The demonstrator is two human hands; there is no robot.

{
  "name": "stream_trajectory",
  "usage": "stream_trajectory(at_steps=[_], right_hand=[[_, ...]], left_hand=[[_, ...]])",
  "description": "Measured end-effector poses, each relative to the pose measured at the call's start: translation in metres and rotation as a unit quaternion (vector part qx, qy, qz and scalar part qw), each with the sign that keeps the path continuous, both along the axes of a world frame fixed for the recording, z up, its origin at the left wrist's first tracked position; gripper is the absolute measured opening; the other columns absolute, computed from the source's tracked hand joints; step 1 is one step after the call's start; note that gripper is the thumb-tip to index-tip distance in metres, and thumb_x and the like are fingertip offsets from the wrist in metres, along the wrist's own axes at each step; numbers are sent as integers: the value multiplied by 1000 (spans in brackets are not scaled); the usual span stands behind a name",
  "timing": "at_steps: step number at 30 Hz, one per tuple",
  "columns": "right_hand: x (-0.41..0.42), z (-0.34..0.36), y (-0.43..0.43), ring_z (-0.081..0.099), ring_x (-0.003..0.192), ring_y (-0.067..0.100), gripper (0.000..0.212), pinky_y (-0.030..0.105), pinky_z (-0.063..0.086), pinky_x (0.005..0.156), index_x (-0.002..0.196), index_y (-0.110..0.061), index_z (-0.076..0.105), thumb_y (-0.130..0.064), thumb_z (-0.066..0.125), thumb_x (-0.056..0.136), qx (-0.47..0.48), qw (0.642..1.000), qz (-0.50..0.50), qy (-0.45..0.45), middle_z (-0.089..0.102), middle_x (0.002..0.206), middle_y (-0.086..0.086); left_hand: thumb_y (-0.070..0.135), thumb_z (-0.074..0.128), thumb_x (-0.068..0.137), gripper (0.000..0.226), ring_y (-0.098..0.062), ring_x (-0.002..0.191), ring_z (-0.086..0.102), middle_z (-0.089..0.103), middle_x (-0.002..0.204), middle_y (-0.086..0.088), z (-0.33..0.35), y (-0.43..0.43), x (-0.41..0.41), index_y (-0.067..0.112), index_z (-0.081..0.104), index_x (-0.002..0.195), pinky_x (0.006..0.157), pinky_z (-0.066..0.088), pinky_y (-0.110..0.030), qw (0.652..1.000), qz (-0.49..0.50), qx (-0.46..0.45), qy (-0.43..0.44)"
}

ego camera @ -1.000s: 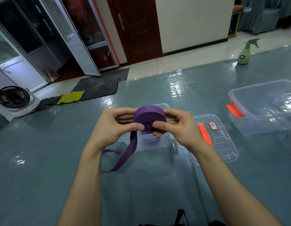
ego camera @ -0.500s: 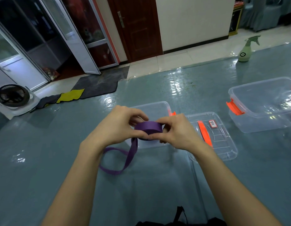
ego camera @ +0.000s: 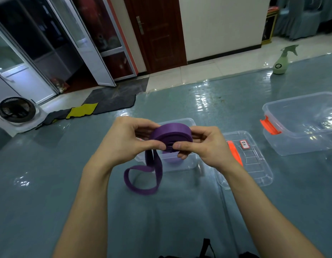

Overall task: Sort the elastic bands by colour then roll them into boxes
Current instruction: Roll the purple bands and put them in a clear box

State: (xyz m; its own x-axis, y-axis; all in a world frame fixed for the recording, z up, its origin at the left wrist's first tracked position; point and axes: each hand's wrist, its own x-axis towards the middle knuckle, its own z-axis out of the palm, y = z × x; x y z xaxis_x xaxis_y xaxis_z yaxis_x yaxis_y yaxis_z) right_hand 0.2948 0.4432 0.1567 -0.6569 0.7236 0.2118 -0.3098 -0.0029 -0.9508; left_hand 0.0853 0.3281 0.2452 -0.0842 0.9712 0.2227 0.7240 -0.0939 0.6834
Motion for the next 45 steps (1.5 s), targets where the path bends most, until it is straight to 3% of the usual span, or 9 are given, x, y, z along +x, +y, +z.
stream_trajectory(at_steps=[6, 12, 16, 22, 26, 30, 37, 41, 45], right_hand=[[1, -3, -2, 76, 60, 31, 35, 32, 61, 55, 104, -8, 82, -15, 95, 73, 7, 999, 24, -28, 82, 89, 15], [-2, -5, -3, 72, 51, 7, 42, 22, 55, 51, 109, -46, 78, -51, 97, 71, 242, 942, 6, -231, 78, 97, -21], [-10, -14, -6, 72, 51, 7, 29, 32, 58, 57, 99, -32, 79, -53, 89, 81, 270, 919, 20, -285, 76, 73, -10], [5, -14, 5, 75, 54, 30, 23, 28, 57, 52, 97, -26, 87, -26, 98, 77, 105, 985, 3, -139, 77, 69, 9], [8, -5, 8, 74, 53, 33, 29, 29, 58, 50, 102, -16, 87, -22, 97, 76, 23, 999, 25, -35, 80, 85, 21], [4, -6, 3, 73, 52, 32, 23, 28, 58, 50, 100, -18, 87, -16, 92, 78, -13, 998, 56, -3, 80, 86, 20], [2, -19, 2, 74, 54, 32, 40, 31, 54, 45, 109, -14, 82, -27, 95, 73, 15, 998, 36, -52, 82, 95, 11], [9, -23, 4, 71, 53, 9, 76, 22, 54, 50, 130, -43, 72, -58, 100, 61, 194, 954, -8, -230, 76, 116, -24], [1, -34, -3, 71, 54, 5, 52, 33, 59, 62, 116, -38, 79, -61, 93, 72, 280, 907, 9, -315, 76, 76, -19]], left_hand=[[15, 100, 66, 39, -16, 86, 83, 86, 92, -2, -11, -1, 1, 16, 85, 102, 82, 63, -23, 993, -7, -45, -113], [43, 100, 66, 39, -10, 82, 75, 81, 84, 13, 7, 12, 18, 30, 79, 96, 78, 61, -37, 932, 4, -141, 335], [46, 97, 70, 48, -17, 93, 71, 80, 94, 11, 6, 21, 35, 32, 63, 101, 82, 57, -41, 898, -18, -151, 412], [19, 104, 70, 43, -8, 90, 81, 84, 92, 10, -7, 7, 2, 28, 82, 105, 86, 61, -20, 995, -17, -91, 46], [19, 102, 69, 41, -21, 97, 84, 86, 104, -5, -20, 1, -2, 30, 87, 105, 91, 65, -28, 985, -17, -36, -167], [25, 101, 66, 39, -26, 90, 84, 85, 98, -12, -17, 2, -6, 26, 87, 102, 84, 65, -28, 979, -21, -20, -203], [15, 102, 70, 34, -23, 85, 84, 85, 91, -7, -17, 3, -5, 17, 86, 100, 79, 66, -28, 992, -4, -50, -119], [20, 100, 75, 28, -6, 78, 81, 84, 83, 9, -20, 7, 3, 22, 88, 100, 80, 67, -33, 986, 1, -119, 121], [39, 93, 74, 28, -8, 80, 76, 83, 85, 10, -23, 17, 20, 31, 86, 100, 79, 61, -36, 939, -44, -136, 313]])
